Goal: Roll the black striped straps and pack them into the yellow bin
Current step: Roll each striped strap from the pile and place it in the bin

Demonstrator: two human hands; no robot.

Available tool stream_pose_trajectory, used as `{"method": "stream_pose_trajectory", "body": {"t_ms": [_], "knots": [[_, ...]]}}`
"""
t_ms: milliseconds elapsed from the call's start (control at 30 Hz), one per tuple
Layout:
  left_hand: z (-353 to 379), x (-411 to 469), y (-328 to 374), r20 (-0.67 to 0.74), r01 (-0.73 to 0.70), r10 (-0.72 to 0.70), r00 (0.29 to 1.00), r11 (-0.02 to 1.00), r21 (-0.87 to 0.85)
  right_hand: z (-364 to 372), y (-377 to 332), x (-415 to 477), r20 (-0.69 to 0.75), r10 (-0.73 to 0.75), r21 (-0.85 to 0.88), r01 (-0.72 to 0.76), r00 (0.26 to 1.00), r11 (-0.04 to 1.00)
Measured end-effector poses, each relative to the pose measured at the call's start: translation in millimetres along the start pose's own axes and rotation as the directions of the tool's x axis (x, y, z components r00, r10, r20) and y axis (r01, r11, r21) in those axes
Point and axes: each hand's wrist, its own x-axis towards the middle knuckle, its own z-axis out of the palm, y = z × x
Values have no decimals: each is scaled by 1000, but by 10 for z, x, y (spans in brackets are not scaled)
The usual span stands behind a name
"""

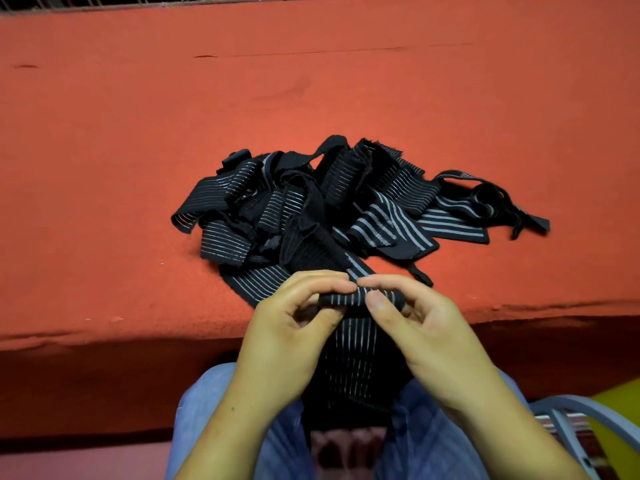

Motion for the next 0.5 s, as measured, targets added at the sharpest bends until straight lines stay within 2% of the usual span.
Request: {"method": "stream_pose_trajectory", "body": {"t_ms": [167, 267, 367, 500], "knots": [[-58, -39, 55, 140, 153, -133, 981, 978, -140, -15, -17, -10, 37, 47, 15, -47, 998, 999], [-66, -15, 38, 113, 178, -165, 980, 978, -112, -28, -19, -6, 73, 45, -5, -45, 996, 999], [-57, -8, -1, 78, 168, -160, 984, 980, -110, -28, 4, 17, 27, 34, -2, -34, 999, 999], [-35, -2, 3, 22, 111, -109, 994, 988, -105, -7, 8, 13, 58, 111, 54, -114, 992, 992]]}}
